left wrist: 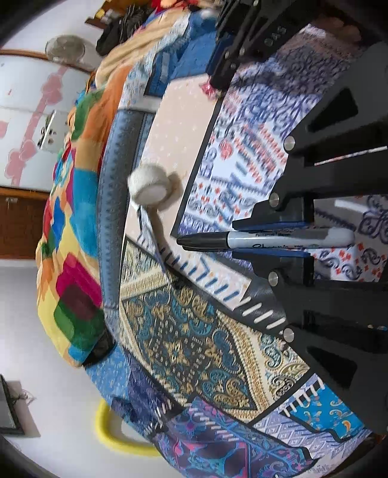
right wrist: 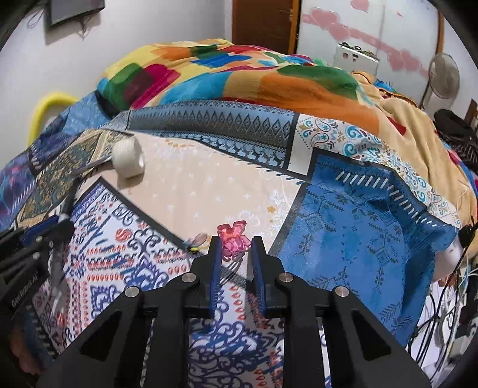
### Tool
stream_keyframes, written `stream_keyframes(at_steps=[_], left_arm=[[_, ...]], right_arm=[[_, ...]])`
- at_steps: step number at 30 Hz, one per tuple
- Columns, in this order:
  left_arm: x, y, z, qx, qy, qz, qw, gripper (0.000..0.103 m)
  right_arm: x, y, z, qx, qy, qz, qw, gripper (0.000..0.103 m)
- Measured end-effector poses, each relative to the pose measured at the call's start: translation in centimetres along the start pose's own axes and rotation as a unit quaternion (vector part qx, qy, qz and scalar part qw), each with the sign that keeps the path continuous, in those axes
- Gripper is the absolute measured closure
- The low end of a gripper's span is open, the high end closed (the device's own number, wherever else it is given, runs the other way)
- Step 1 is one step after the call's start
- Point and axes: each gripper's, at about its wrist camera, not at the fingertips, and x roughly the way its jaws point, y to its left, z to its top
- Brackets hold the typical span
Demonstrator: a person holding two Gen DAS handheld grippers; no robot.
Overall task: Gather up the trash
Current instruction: 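Grasp the black marker with the left tool while the right tool grasps the pink hair clip, then carry the marker and hair clip with both tools over the white bin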
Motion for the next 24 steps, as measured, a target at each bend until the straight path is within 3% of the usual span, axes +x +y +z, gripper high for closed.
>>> stream_keyframes(at_steps=[3,10,24], left_arm=[[-1.8,-0.1,-0.2,0.007,-0.008,-0.018,0.9998,0.093],[-6.7,-0.3,-0.1,0.014,-0.012,-0.051,0.9985,0.093],[-21.1,1.3,-2.8,0.018,-0.053,-0.059,0.9967,0.093]], right_arm=[[-0.8,0.2,-0.2,-0.005,0.004,-0.017,1.000,0.085],[-5.4,0.0,-0.3,0.005,-0.020,0.004,1.000,0.085],[-17.0,1.7,-0.4,0.026,-0.069,0.023,0.997,0.085]])
